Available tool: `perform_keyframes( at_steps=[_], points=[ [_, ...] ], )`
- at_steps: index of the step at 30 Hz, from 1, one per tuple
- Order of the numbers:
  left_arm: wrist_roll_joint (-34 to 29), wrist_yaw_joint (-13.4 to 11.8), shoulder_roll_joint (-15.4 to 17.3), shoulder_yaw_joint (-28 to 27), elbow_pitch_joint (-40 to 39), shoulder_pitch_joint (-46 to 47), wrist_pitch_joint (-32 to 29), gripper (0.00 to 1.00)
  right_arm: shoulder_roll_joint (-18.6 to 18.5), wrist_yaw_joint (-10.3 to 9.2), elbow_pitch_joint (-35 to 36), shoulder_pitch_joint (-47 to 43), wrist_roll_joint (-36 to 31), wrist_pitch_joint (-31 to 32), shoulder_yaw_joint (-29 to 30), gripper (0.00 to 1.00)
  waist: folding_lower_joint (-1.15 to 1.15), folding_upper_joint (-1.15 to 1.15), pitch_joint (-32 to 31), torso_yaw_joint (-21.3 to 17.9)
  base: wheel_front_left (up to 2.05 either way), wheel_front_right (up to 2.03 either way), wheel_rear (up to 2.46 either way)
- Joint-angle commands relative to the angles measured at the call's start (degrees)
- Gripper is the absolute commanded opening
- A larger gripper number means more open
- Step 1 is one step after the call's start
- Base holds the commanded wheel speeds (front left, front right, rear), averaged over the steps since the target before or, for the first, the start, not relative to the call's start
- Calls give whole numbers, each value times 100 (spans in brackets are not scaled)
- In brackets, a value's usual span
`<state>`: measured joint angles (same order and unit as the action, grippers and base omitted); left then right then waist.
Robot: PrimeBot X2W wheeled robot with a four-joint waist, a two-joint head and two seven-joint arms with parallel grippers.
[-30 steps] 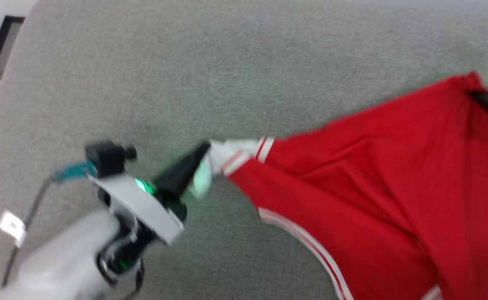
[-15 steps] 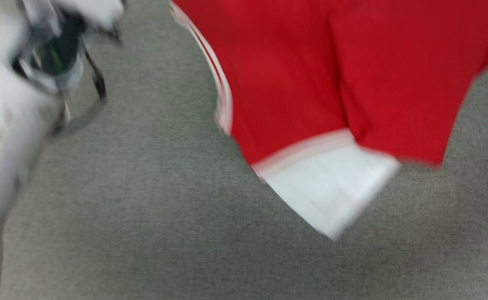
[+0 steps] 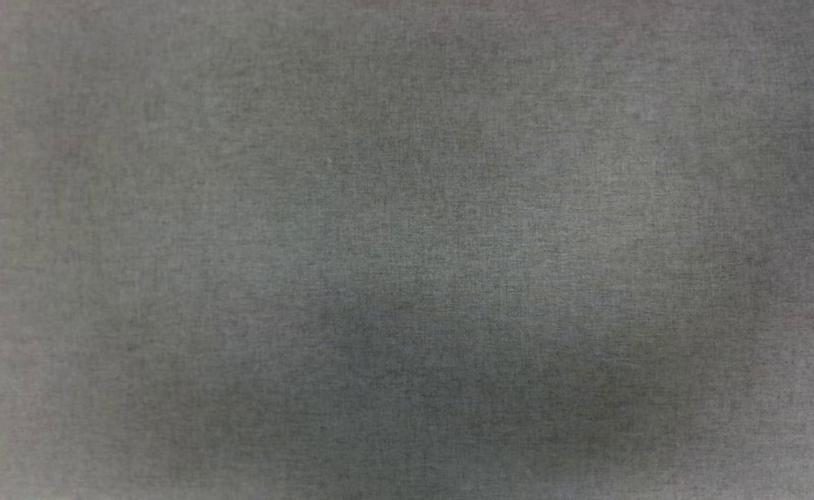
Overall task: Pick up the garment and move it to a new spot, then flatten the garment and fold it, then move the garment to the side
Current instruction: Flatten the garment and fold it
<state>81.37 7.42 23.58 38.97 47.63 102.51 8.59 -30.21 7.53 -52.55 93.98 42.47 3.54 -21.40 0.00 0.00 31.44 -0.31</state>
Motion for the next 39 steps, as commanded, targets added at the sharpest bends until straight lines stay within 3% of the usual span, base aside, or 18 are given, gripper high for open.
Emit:
perform_keyframes(
  at_steps=[1, 9, 17, 30, 39],
  points=[
    [93, 2, 88, 21, -74, -389, 34, 0, 9, -8, -43, -267, 71, 0, -120, 0, 0, 0, -52, 23, 0, 0, 0],
    [649, 1, 282, 226, -1225, -2558, 202, 0, -255, -8, 712, -1779, 760, 236, -868, 0, 0, 0, -307, 86, 0, 0, 0],
    [979, 2, 657, 162, -2774, -4983, 553, 0, -1146, -8, 2241, -3856, 1714, 602, -1184, 0, 0, 0, -713, 141, 0, 0, 0],
    [550, 2, 1499, -32, -4854, -8050, 659, 0, -2207, -8, 4263, -6962, 2636, 1141, -522, 0, 0, 0, -1422, 116, 0, 0, 0],
    [102, -8, 1623, -506, -5806, -9576, 652, 0, -2515, -8, 5226, -8709, 2768, 1449, 288, 0, 0, 0, -1577, 155, 0, 0, 0]
  ],
)
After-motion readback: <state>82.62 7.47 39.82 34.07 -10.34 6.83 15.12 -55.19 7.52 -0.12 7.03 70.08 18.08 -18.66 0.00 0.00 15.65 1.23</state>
